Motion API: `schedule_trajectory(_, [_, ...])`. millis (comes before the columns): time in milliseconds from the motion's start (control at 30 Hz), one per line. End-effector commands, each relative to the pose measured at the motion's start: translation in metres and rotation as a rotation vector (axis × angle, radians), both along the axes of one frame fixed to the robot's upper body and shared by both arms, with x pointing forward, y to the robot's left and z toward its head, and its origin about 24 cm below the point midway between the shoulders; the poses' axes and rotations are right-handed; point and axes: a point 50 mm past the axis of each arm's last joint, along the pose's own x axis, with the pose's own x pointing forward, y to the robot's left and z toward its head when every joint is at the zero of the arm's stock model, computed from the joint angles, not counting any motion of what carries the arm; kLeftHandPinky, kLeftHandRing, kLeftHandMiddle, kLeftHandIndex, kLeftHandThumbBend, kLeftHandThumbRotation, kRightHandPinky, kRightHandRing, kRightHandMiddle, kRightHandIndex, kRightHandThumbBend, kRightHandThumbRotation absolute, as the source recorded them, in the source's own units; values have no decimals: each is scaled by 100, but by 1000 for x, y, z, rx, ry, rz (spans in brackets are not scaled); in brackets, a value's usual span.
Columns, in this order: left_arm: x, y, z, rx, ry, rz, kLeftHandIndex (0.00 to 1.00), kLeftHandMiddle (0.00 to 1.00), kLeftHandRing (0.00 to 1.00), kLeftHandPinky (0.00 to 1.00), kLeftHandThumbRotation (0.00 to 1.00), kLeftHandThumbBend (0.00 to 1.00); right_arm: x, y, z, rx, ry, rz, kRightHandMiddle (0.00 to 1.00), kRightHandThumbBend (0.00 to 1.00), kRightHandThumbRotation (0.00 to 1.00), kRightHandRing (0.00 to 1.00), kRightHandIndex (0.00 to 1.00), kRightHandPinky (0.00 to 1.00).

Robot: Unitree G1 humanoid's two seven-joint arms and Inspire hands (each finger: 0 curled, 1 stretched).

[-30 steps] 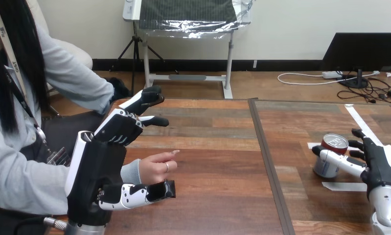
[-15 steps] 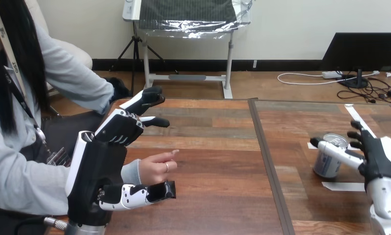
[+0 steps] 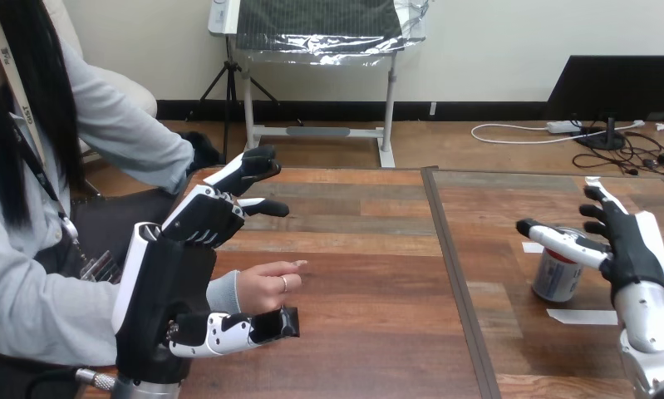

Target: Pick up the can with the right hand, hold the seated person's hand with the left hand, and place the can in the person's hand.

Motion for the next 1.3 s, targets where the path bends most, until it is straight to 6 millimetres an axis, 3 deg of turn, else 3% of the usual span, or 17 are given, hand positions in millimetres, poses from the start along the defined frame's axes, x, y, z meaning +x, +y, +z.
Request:
schedule_trajectory(0, [9,-4,16,-11,-87,3,77,86,83,65,39,100,26,16,29,-4,-95,31,86,100,36,85,91,76])
schedule_trajectory(633, [6,-5,15,-14,-102,23,76,84,81,63,40,100,31,19,32,-21,-81,36,85,100,34,81,89,71])
schedule_trajectory(1267, [4,-7,15,-15,-110,25,76,84,81,61,41,100,29,20,27,20,-47,38,85,100,33,84,89,73])
